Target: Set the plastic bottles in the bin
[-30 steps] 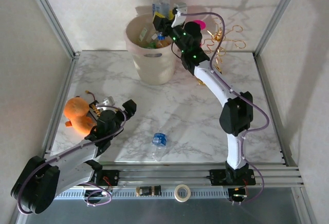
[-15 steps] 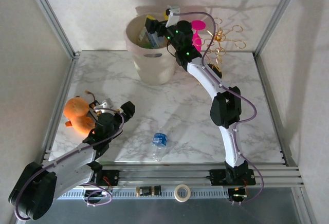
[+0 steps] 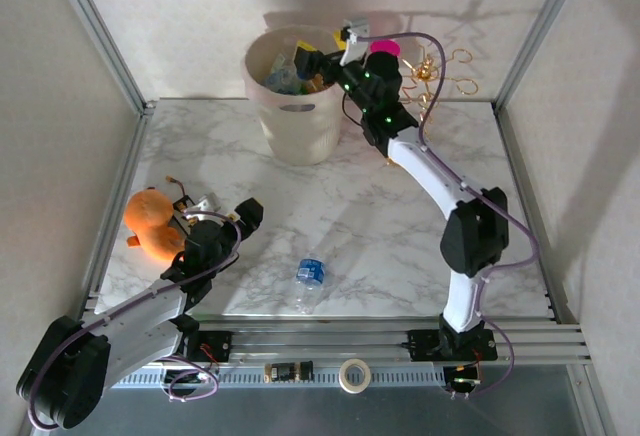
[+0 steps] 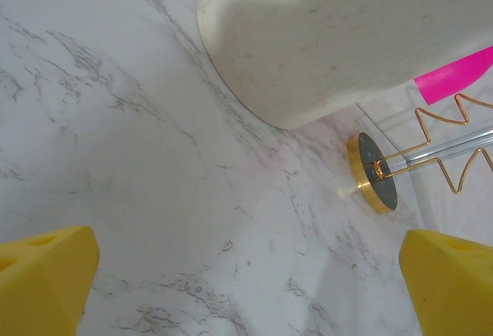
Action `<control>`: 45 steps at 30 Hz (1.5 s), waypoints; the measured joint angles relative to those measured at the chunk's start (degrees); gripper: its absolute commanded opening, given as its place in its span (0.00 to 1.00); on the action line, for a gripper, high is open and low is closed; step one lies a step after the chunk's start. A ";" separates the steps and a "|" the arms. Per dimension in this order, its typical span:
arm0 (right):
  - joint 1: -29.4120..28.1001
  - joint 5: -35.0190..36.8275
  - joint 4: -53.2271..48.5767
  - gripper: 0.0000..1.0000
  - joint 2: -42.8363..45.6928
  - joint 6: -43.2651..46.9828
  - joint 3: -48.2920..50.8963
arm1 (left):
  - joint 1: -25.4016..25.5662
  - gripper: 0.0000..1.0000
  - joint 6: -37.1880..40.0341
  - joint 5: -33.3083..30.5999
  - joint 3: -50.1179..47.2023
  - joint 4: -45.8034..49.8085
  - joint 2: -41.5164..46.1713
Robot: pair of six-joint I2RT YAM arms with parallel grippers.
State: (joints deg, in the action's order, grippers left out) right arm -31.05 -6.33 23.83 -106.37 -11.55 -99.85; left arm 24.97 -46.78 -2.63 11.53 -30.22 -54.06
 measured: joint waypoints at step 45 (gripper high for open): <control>-2.49 10.84 -1.38 0.99 27.61 -11.82 55.30 | 38.42 1.00 0.92 -4.15 15.08 28.06 -16.72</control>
State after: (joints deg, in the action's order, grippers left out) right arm -33.54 4.51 22.46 -78.76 -23.38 -44.56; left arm 63.40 -45.87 -6.79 26.61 -2.15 -70.78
